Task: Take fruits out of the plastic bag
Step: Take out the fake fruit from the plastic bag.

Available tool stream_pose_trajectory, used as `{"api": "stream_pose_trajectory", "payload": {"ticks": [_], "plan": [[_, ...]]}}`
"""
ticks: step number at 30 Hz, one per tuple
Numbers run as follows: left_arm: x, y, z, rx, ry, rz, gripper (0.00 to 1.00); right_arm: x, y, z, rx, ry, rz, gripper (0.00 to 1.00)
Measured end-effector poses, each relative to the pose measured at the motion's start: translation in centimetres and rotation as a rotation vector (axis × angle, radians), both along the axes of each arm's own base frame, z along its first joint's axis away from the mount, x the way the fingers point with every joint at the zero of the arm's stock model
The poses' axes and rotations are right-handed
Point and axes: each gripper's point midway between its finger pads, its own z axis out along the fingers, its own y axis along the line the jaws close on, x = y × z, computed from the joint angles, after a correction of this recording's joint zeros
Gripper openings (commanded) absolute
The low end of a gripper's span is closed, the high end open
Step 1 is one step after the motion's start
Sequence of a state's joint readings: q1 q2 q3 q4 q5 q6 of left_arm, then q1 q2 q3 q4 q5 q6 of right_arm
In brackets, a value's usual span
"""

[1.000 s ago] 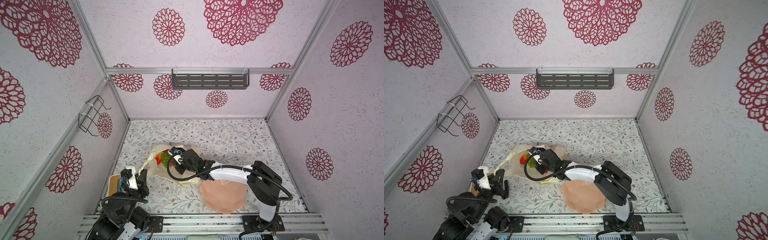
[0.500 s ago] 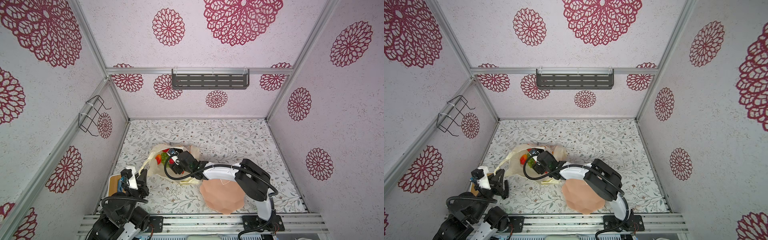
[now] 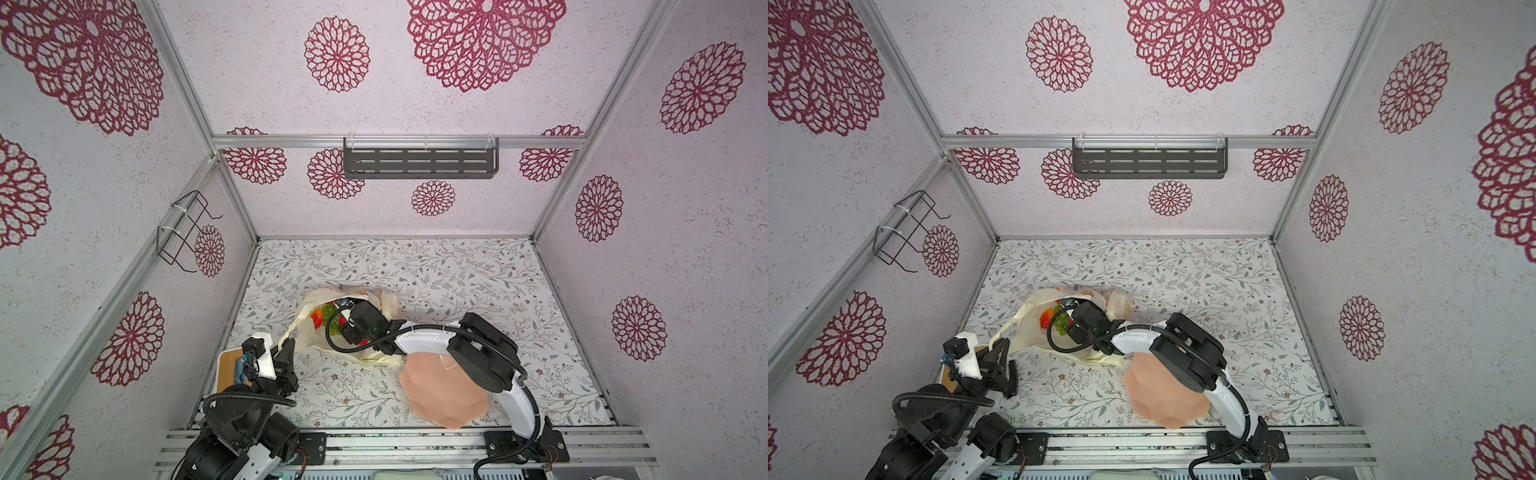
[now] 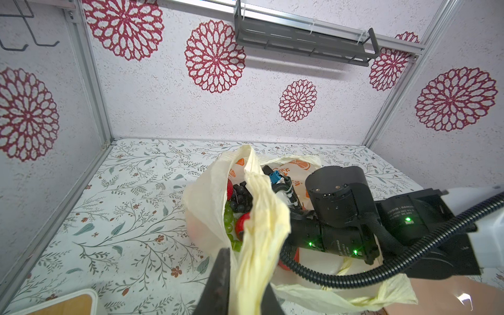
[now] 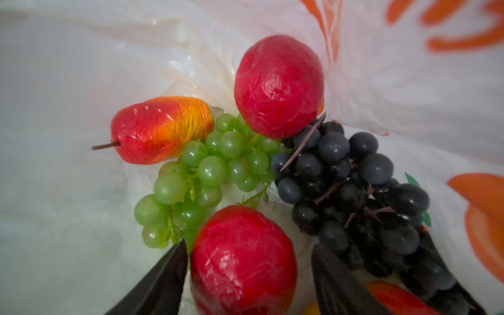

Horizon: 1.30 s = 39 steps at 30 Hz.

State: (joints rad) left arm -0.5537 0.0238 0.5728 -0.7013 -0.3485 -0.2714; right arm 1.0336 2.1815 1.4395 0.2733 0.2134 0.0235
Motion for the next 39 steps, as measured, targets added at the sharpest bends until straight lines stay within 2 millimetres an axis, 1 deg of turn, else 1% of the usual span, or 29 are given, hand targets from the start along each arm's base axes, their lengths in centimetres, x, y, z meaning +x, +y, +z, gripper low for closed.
{"api": "stream_pose_trajectory", "payload": {"ticks": [4,8,13,16,17,19,24,27,30,36,39], "plan": [[0.0,0.0,0.0,0.002,0.0,-0.001,0.15,0.2,0.1,0.2,0.008,0.003,0.001,0.47],[0.0,0.0,0.0,0.002,0.0,0.0,0.15,-0.1,0.3,0.2,0.015,0.011,0.016,0.34],[0.0,0.0,0.0,0.002,0.0,0.0,0.14,-0.6,0.3,0.4,0.022,0.025,0.04,0.22],[0.0,0.0,0.0,0.002,0.0,0.0,0.15,-1.4,-0.1,1.2,0.031,0.035,0.062,0.22],[0.0,0.0,0.0,0.002,0.0,0.0,0.14,-1.7,-0.3,1.7,0.039,0.034,0.068,0.22],[0.0,0.0,0.0,0.002,-0.001,0.0,0.15,-2.0,-0.5,3.1,0.059,0.027,0.076,0.22],[0.0,0.0,0.0,0.002,-0.001,0.001,0.15,-3.0,-0.7,7.5,0.136,0.007,0.108,0.22],[0.0,0.0,0.0,0.002,-0.001,0.001,0.15,-3.8,-1.0,9.5,0.182,0.007,0.128,0.22],[0.0,0.0,0.0,0.002,-0.001,0.001,0.15,-4.3,-1.1,10.5,0.212,0.011,0.138,0.22],[0.0,0.0,0.0,0.002,-0.001,0.001,0.15,-5.2,-1.3,10.5,0.227,0.042,0.164,0.22],[0.0,0.0,0.0,0.002,-0.001,0.002,0.14,-6.2,-1.7,11.4,0.244,0.05,0.192,0.22]]}}
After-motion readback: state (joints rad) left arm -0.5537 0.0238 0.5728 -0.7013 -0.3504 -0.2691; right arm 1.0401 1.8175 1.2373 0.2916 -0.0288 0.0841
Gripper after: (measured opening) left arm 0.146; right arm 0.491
